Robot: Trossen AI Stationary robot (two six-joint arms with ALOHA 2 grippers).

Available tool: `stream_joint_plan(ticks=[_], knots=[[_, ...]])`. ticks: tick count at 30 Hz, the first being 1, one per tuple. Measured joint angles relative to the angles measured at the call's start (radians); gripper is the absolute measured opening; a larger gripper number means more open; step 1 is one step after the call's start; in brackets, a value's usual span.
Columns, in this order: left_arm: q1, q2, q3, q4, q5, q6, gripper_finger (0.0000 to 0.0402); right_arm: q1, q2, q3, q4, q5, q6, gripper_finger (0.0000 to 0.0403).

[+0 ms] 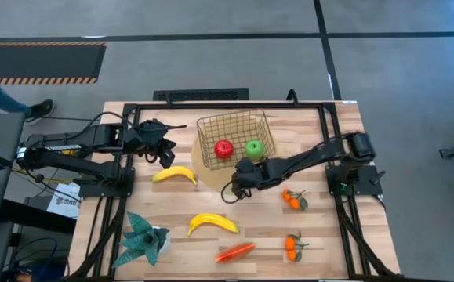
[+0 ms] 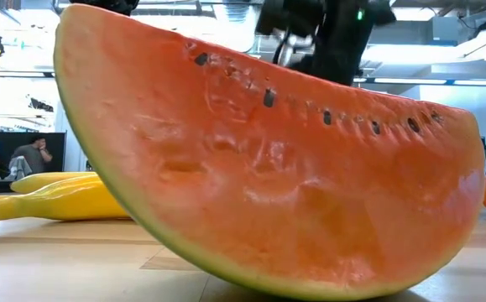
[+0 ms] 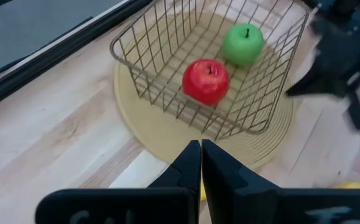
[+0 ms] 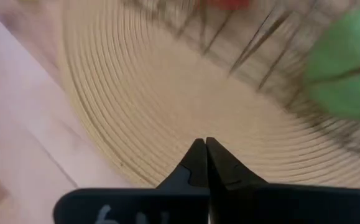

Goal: Build produce basket
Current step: Put the banana into the basket

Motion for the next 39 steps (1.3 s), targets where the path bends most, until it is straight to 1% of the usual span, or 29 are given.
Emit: stream_joint_plan(ticks=[3,8,11,14,17,20,23,26,28,31,34,39], knots=[[0.0,0.0,0.0,-0.041,0.01,-0.007,0.0,-0.002,-0.096,0.0,-0.037,0.008,-0.001,0.0001],[0.0,0.0,0.0,-0.12,0.096,-0.012,0.0,0.0,-0.285,0.002,-0.103,0.01,-0.003,0.0001],[0.0,0.0,0.0,-0.143,0.117,-0.01,0.0,0.006,-0.403,0.002,-0.13,0.012,-0.023,0.0001],[0.0,0.003,0.0,-0.149,0.137,0.059,0.0,0.015,-0.517,0.002,-0.15,0.011,-0.071,0.0001],[0.0,0.025,0.0,-0.148,0.19,0.137,0.0009,0.017,-0.626,0.002,-0.173,0.003,-0.104,0.0001],[-0.003,0.067,0.0,-0.147,0.254,0.169,0.0035,0.016,-0.728,0.002,-0.191,-0.001,-0.131,0.0004],[-0.025,0.135,0.0,-0.147,0.28,0.225,0.0073,0.016,-0.816,0.002,-0.196,-0.007,-0.158,0.0012],[-0.048,0.225,0.0,-0.146,0.284,0.309,0.0115,0.016,-0.887,0.002,-0.196,-0.01,-0.179,0.0022],[-0.054,0.293,0.0,-0.144,0.265,0.338,0.0141,0.016,-0.924,0.003,-0.198,-0.01,-0.182,0.0028],[-0.053,0.396,0.0,-0.151,0.254,0.36,0.0176,0.016,-0.966,0.003,-0.198,-0.01,-0.189,0.0032],[-0.052,0.495,0.0,-0.157,0.254,0.396,0.0203,0.016,-0.985,0.003,-0.197,-0.01,-0.21,0.0031],[-0.036,0.632,0.014,-0.18,0.253,0.408,0.0224,0.016,-0.99,0.003,-0.2,-0.041,-0.23,0.0024]])
